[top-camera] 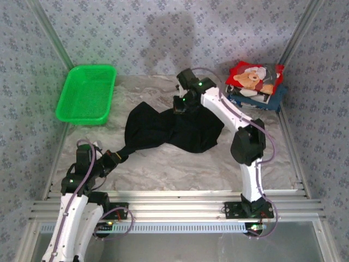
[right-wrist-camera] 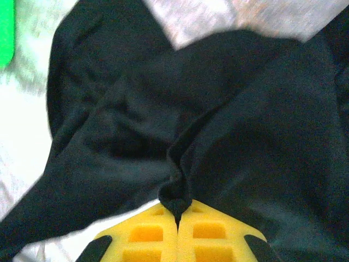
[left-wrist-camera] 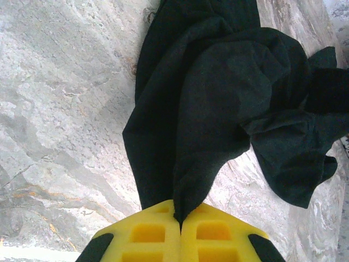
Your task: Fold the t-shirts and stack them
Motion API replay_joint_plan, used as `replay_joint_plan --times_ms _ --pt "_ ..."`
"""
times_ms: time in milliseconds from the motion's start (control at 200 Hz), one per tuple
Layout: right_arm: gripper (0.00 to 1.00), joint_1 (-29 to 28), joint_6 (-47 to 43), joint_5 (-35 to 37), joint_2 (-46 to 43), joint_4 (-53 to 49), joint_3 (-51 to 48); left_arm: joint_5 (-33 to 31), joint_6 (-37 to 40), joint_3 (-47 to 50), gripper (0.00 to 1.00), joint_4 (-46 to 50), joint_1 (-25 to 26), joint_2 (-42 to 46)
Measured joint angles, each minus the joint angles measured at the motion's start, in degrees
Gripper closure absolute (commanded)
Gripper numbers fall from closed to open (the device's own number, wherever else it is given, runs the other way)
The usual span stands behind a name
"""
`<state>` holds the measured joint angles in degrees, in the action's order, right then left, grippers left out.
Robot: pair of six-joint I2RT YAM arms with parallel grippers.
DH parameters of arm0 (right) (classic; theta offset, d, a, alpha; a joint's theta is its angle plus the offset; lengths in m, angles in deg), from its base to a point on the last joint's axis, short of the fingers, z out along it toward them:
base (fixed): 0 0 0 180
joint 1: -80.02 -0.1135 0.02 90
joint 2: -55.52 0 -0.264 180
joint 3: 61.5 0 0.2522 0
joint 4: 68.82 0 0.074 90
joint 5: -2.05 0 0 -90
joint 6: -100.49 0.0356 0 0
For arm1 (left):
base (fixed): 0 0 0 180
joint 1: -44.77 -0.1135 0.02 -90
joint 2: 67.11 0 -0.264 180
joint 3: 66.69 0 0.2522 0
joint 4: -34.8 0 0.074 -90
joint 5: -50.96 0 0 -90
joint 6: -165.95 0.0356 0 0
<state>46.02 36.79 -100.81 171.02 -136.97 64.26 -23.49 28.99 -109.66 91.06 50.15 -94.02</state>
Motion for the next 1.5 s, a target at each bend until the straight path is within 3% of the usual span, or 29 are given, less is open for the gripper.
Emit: replay_joint_plan --times_ms 155,390,505,585,665,809,939,1069,1499 --pt "1.0 -8.5 2.0 -2.2 -5.9 1.8 -12.1 0.0 0.0 0.0 1.0 0.2 0.0 0.7" --pt "1.0 -22.6 2.6 -6.7 -4.0 2.8 -21.3 -0.9 -0.5 0.0 1.0 1.5 0.0 1.1" --pt "1.0 -26.1 2.3 -9.2 -4.0 2.1 -24.1 -1.4 -0.7 0.0 1.0 1.5 0.0 0.9" --pt "0.86 -26.1 2.2 -10.9 -4.0 2.1 -26.8 -1.5 -0.9 0.0 1.0 1.5 0.0 0.9" --pt "0.62 -25.2 2.3 -12.6 -4.4 2.1 -29.4 -1.5 -0.9 0.0 1.0 1.5 0.0 0.5" --pt "0.5 -21.1 3.8 -14.9 -8.9 2.0 -30.7 -1.5 -0.9 0.0 1.0 1.5 0.0 0.2" --pt "0.47 -14.8 5.7 -14.4 -15.0 0.7 -26.9 -1.5 -0.9 0.0 1.0 1.5 0.0 0.3" --pt "0.47 -11.1 7.9 -12.0 -14.8 0.7 -21.5 -1.5 -1.1 0.4 1.0 1.3 0.0 0.6" --pt "0.47 -14.7 13.8 -9.1 7.7 -2.1 -6.1 -1.2 -1.1 1.6 1.0 1.0 0.0 1.4"
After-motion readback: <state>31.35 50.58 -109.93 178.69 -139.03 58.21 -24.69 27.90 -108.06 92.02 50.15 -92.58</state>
